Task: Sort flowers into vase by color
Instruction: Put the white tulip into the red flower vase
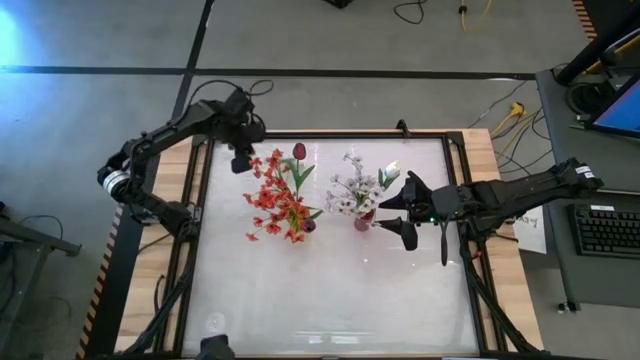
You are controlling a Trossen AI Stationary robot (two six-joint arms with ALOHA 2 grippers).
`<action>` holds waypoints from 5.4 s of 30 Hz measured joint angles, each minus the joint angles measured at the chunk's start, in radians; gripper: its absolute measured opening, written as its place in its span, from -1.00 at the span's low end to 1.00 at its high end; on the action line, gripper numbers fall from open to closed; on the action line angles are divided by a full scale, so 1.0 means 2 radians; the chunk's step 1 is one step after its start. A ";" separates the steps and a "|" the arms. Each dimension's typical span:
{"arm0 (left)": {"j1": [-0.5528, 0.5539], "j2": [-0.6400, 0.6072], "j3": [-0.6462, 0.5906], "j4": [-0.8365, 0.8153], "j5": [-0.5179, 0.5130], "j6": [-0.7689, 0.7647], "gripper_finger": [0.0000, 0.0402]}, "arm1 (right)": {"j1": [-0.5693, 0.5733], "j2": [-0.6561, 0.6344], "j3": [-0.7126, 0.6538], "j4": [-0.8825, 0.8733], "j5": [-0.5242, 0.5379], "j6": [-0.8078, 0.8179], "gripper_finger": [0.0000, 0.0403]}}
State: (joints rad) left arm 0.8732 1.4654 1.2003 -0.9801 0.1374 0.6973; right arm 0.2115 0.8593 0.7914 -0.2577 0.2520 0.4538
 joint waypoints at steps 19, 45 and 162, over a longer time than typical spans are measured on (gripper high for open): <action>-0.006 0.036 -0.116 0.163 0.002 -0.074 -0.50 | 0.000 0.000 0.000 0.000 -0.001 0.000 0.28; -0.009 0.165 -0.114 0.236 -0.054 -0.046 -0.93 | 0.000 0.000 0.000 0.000 0.005 0.000 0.28; -0.691 -0.013 0.089 0.513 -0.418 -0.224 -1.00 | 0.049 0.275 0.276 0.311 -0.055 -0.351 0.12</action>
State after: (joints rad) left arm -0.5087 1.4395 1.3785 0.0449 -0.6987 0.2497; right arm 0.3088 1.4089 1.3439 0.3645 0.1413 -0.2484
